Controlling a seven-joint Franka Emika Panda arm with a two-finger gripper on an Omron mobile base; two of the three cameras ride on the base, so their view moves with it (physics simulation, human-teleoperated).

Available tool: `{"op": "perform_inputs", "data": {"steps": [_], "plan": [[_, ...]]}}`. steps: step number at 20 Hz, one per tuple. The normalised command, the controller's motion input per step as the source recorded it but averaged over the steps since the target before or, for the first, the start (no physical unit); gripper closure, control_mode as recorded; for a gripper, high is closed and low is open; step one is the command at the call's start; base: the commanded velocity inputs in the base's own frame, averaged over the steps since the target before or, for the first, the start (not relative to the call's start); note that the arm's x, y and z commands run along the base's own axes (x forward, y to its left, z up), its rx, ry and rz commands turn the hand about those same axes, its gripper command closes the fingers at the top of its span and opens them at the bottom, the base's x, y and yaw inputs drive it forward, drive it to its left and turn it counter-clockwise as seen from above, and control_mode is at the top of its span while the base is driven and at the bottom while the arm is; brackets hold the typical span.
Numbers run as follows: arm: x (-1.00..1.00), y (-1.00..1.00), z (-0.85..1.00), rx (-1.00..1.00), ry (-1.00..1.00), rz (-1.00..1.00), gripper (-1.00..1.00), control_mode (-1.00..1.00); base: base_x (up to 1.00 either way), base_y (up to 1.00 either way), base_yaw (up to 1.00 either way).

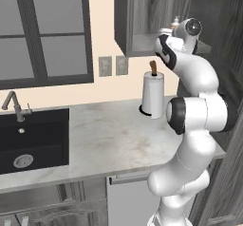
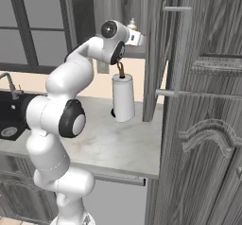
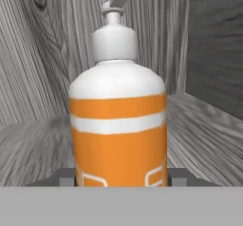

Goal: Locate and retrieve the bar soap and soap dispenser from the cabinet. Place them next to the sink.

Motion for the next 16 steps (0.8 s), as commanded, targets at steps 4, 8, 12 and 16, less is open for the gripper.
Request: {"op": "perform_inputs", "data": {"steps": [4,8,12,16], "plan": [[-0.45,0.00,0.00,0.01,0.00,-0.02,1.00,-1.00,0.00,0.00,0.00],[-0.69,0.09,0.01,0.00,-0.04,-0.02,1.00,-1.00,0.00,0.00,0.00],[-0.81,0.30,0.07,-0.04,-0.09,0.00,1.00,-1.00,0.00,0.00,0.00],[-0.74,0.38,0.38,-0.09,-0.10,0.00,1.00,-1.00,0.00,0.00,0.00]]}}
